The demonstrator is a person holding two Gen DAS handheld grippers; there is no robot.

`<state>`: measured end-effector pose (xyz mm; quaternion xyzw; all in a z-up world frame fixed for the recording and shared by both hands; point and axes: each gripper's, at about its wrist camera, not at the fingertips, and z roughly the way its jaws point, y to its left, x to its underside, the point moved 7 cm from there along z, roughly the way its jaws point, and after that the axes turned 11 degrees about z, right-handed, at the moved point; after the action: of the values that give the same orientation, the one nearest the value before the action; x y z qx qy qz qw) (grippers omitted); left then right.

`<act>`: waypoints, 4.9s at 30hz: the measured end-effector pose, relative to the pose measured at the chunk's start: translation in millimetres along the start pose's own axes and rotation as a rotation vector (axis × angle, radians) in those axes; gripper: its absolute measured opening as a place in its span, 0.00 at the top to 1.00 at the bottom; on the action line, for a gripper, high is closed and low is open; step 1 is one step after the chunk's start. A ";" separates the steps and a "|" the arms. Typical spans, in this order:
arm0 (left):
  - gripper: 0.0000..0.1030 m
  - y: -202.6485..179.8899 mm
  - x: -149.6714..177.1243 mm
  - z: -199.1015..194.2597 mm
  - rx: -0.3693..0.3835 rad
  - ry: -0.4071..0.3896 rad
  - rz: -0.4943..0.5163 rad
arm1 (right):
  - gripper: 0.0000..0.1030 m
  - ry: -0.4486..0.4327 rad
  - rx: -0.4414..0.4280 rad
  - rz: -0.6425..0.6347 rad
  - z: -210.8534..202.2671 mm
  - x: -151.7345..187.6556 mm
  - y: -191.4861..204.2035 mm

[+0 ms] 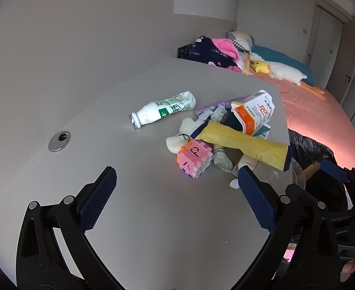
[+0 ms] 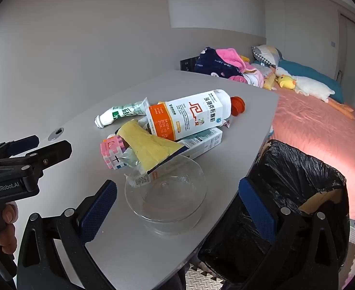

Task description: Collect trash

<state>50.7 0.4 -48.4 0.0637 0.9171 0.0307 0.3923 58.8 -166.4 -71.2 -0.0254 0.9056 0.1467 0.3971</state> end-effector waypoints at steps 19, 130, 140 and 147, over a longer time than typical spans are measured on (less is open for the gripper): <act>0.06 3.1 -2.8 -1.7 0.021 -0.006 -0.011 | 0.03 0.001 0.002 -0.003 0.3 1.4 0.0; 0.06 -38.0 -39.2 99.9 0.284 0.361 -0.316 | 0.03 0.014 -0.166 -0.060 35.7 13.0 0.5; 0.41 -46.9 -49.9 108.0 0.297 0.361 -0.331 | 0.03 0.023 -0.170 -0.063 42.0 12.1 2.2; 0.77 -48.2 -57.0 115.0 0.332 0.328 -0.340 | 0.03 0.032 -0.162 -0.056 47.6 11.6 1.1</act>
<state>168.4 -54.7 -92.1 -0.0336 0.9582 -0.1764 0.2227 84.7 -150.9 -109.9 -0.0854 0.8960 0.2079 0.3830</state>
